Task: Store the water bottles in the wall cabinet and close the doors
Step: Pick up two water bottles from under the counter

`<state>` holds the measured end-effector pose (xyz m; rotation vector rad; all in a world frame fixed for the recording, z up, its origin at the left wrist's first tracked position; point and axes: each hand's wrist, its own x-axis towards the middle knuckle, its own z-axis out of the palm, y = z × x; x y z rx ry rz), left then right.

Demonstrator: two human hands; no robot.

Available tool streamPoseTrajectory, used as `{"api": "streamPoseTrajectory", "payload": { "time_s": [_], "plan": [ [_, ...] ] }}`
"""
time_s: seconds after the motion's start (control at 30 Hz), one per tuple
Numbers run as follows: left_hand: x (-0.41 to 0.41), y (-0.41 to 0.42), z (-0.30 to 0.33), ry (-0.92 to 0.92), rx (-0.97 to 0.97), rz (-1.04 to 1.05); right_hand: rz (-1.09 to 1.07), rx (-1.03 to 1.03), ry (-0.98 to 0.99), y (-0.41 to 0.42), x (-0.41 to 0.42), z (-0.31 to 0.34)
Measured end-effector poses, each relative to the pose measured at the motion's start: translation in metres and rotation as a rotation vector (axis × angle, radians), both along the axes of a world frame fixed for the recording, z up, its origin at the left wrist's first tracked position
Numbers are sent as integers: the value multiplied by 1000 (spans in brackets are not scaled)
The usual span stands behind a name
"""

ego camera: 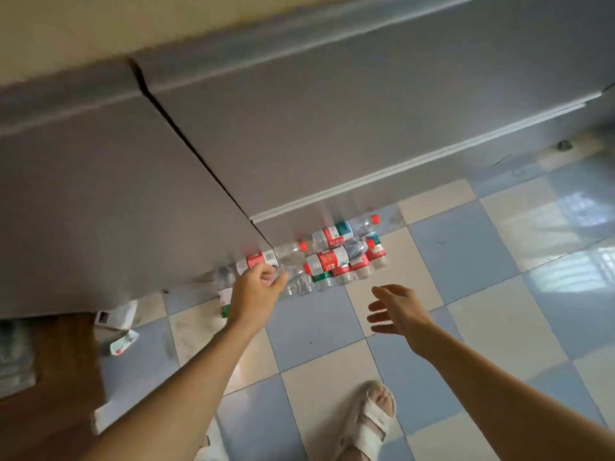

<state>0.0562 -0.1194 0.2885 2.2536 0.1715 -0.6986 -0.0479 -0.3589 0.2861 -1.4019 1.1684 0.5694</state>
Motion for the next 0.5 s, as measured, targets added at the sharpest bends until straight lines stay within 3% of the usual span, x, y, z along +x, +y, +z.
{"api": "streamPoseTrajectory", "payload": {
  "time_s": [0.27,0.5],
  "plan": [
    [-5,1,-202,-47,154,-125,-100,4,-3,6,1,-193],
    [-2,10,-291,-245,318,-342,-159,41,-69,30,34,-280]
  ]
}}
